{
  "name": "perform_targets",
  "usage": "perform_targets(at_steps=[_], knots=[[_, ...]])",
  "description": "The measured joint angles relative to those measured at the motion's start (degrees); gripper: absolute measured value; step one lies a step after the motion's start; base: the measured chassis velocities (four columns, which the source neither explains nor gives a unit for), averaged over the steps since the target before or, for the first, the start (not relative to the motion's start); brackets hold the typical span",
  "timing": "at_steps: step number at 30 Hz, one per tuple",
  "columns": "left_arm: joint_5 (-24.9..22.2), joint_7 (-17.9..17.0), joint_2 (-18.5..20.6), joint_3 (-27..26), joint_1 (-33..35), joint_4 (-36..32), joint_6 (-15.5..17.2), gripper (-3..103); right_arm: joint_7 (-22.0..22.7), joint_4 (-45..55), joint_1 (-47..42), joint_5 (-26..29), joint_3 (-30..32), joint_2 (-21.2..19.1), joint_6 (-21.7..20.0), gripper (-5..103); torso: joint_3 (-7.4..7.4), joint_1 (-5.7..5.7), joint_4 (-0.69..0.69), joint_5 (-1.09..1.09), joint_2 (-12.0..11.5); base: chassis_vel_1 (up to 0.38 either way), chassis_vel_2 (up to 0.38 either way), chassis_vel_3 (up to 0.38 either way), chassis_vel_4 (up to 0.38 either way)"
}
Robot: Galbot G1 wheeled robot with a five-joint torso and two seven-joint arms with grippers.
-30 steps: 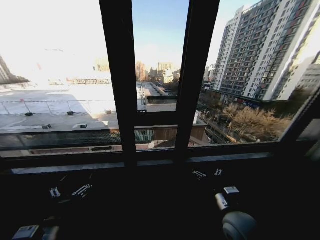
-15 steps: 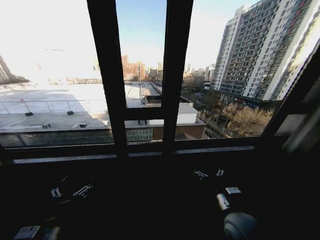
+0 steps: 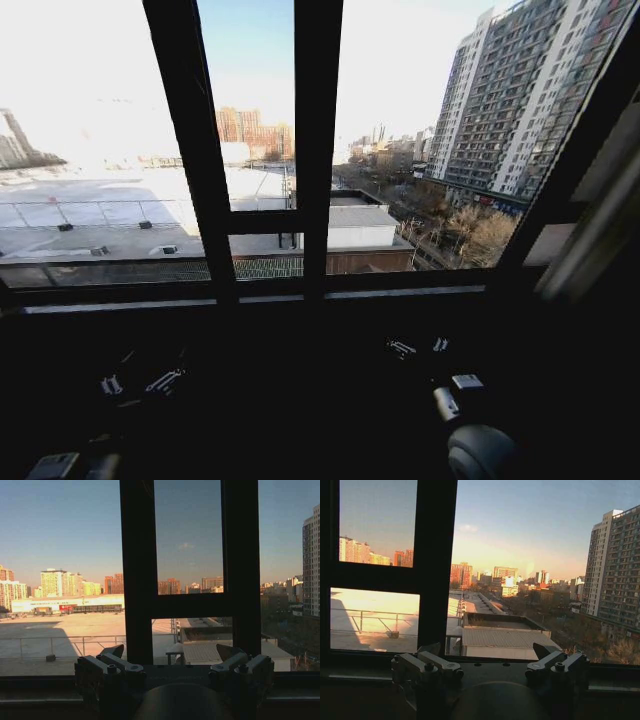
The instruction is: Open the curtains by pulling them apart, changing their state from closed to fully open.
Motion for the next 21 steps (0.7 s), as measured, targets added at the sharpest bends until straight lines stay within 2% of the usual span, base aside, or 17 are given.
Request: perform_targets(at_steps=[12,18,21], knots=[[0.3,0.0,-0.4,0.3,0.0,0.0,0.0,100,-0.2,-0.3,0.0,-0.4,0.1,0.1,0.1,100,-0.01,-0.01,0.0,-0.04,0.0,0.089,-0.318,-0.098,0.304],[0.5,-0.1,-0.8,0.3,-0.1,0.0,-0.1,100,-0.2,-0.4,0.1,-0.5,0.1,0.2,0.2,100,-0.01,-0.04,0.0,-0.01,0.0,0.029,-0.087,-0.035,0.084],[0.5,-0.1,-0.8,0.3,-0.2,0.0,-0.1,100,-0.2,-0.3,0.1,-0.6,0.1,0.2,0.2,100,0.02,0.05,0.0,-0.06,0.0,0.0,0.0,0.0,0.0]])
